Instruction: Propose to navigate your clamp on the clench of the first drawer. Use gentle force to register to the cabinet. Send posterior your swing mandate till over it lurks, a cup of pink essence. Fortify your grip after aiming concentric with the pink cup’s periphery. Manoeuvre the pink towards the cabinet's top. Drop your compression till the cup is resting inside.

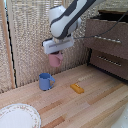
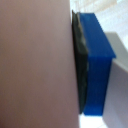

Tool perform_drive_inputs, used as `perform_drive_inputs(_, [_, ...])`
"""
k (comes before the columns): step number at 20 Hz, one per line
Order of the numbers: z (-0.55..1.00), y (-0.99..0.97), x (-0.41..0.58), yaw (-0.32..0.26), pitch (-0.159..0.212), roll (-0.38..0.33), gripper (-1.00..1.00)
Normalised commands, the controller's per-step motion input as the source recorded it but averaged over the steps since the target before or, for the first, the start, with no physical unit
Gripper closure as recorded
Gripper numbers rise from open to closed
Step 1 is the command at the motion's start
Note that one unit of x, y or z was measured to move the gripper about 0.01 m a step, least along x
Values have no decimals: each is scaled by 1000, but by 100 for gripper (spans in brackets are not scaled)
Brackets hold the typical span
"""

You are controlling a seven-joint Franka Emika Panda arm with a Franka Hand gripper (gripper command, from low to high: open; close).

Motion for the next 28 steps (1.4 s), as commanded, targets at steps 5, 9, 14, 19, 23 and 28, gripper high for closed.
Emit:
perform_drive_inputs(5, [1000, 103, 74, -237, 0, -15, 100])
perform_drive_inputs(9, [989, -25, 159, -274, 22, -40, 100])
perform_drive_inputs(14, [951, -142, 246, -278, 65, -37, 100])
perform_drive_inputs(19, [990, -331, 167, -250, 78, 0, 100])
perform_drive_inputs(23, [986, -406, 126, -243, 98, 12, 100])
perform_drive_inputs(28, [973, -634, 5, -171, 118, 56, 100])
